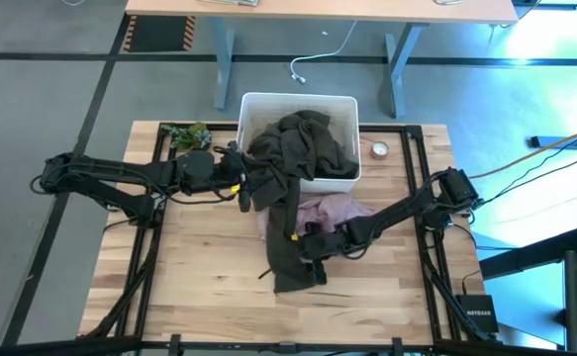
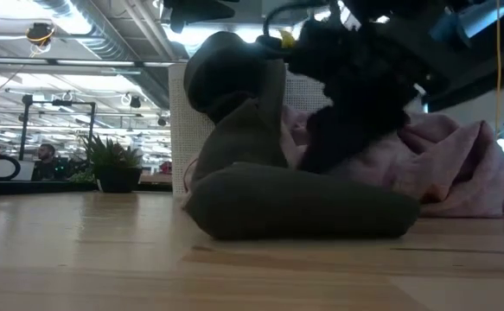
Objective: Sort clothes
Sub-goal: Put the gray jacket in the white bin
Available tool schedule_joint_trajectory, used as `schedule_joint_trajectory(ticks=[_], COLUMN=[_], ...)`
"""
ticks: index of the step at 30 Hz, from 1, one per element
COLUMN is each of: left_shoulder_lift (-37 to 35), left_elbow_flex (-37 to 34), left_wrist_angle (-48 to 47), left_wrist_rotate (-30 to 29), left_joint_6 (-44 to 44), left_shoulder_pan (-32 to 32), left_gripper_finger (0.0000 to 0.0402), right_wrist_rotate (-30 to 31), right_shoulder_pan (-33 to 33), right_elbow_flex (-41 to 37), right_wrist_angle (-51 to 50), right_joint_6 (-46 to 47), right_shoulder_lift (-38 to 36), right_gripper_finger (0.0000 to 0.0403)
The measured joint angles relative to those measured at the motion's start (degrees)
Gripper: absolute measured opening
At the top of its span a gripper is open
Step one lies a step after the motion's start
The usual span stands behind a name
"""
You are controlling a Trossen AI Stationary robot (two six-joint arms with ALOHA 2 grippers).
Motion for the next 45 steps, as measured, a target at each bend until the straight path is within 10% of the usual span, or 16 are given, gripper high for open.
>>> schedule_joint_trajectory(ticks=[10, 18, 32, 45], left_shoulder_lift=[0.0, 0.0, 0.0, 0.0], left_elbow_flex=[0.0, 0.0, 0.0, 0.0], left_wrist_angle=[0.0, 0.0, 0.22, -0.15], left_wrist_rotate=[0.0, 0.0, 0.0, 0.0], left_joint_6=[0.18, 0.23, 0.47, 0.46], left_shoulder_pan=[0.0, 0.0, 0.23, 0.26], left_gripper_finger=[0.0164, 0.0164, 0.0164, 0.0164], right_wrist_rotate=[11.71, 3.51, 11.06, 25.6], right_shoulder_pan=[-1.49, -1.6, -2.56, -0.68], right_elbow_flex=[0.0, 0.02, 0.32, 10.18], right_wrist_angle=[8.04, 15.1, 14.17, 9.62], right_joint_6=[1.47, -2.69, -5.19, -19.06], right_shoulder_lift=[0.0, 2.09, 4.66, -7.99], right_gripper_finger=[0.023, 0.0226, 0.0015, 0.0012])
